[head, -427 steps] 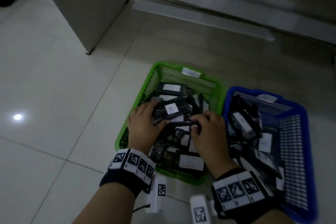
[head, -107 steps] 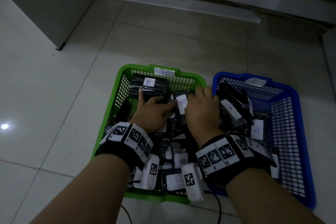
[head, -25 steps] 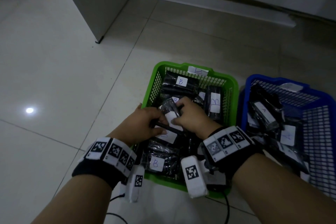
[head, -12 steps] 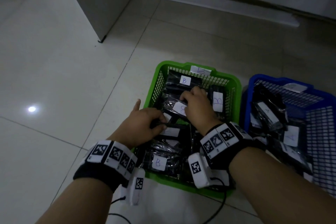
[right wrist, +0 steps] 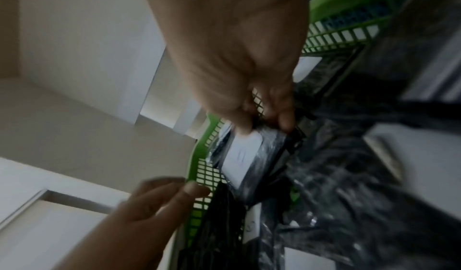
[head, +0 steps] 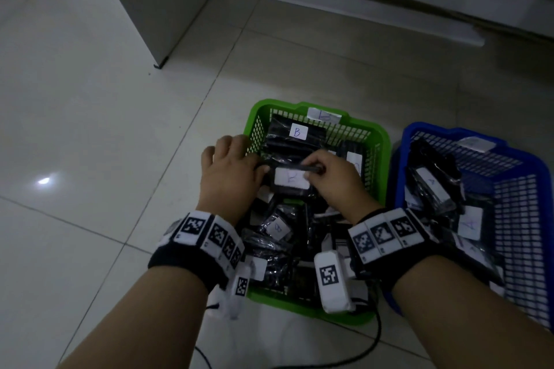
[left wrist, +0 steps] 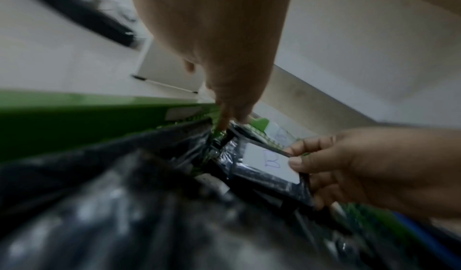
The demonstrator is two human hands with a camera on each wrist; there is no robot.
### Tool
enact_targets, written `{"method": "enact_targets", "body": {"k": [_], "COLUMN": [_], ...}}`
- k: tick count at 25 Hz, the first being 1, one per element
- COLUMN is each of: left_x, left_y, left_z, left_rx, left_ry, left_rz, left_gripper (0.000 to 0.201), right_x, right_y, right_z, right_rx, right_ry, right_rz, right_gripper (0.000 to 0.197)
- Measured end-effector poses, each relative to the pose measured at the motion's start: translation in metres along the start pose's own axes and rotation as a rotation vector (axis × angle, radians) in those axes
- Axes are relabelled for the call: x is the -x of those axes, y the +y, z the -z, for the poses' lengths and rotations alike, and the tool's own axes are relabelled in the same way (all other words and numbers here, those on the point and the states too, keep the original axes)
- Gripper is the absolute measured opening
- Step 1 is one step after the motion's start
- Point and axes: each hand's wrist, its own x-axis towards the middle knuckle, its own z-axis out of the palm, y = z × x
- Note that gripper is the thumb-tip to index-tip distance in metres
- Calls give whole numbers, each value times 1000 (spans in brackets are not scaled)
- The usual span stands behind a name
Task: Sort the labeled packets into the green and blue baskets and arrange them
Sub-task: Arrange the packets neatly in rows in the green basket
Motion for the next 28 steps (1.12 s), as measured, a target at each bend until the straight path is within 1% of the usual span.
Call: {"method": "enact_targets", "body": {"k": [1, 2, 3, 5, 7, 10, 12, 14, 15, 17, 19, 21, 22, 23, 25, 28], "left_x": [0, 0, -1, -3, -4, -8, -10, -11, -11, -8, -5, -4, -3, -2, 1, 4], "left_y": [1, 2, 4, 7, 11, 13, 12, 11, 11, 9, 6, 5, 7, 9, 11, 10], "left_z": [0, 0, 0, 0, -3, -3, 0, 1, -2, -5, -6, -1, 2, 5, 7, 3], "left_rx": [-73, -131, -174, -244, -289, -325, -343, -311, -259, -98, 30, 98, 114, 133, 190, 291], "left_ry": [6, -18, -57, -116, -157, -190, -202, -205, -183, -93, 28, 144, 176, 196, 214, 165], "left_rz": [-13, -21, -17, 7, 25, 21, 10, 8, 29, 100, 152, 176, 176, 160, 88, -9], "left_gripper": [30, 32, 34, 43, 50, 50, 47, 46, 45, 47, 41, 33, 29, 26, 20, 18], "right_x": [-2, -4, -5, -5, -3, -6, -11, -16, -20, -24, -25, -23, -21, -20, -17, -13], "right_y": [4, 5, 6, 0, -8, -10, -6, -5, -6, -9, -11, -12, -12, -13, -15, -18], "right_z": [0, -2, -6, -13, -18, -18, -20, -20, -19, -13, -10, -14, -17, -21, -24, -20], "right_rx": [34, 75, 131, 273, 387, 427, 444, 446, 444, 410, 258, 130, 104, 77, -6, -138], "right_ry": [58, 80, 68, 4, -48, -162, -230, -235, -231, -222, -161, -51, 11, 68, 152, 271], "right_rz": [-50, -88, -117, -138, -124, -135, -115, -82, -73, -82, -108, -144, -178, -217, -245, -231], "right_gripper": [12, 13, 17, 27, 40, 54, 51, 41, 39, 41, 40, 39, 39, 37, 32, 19]}}
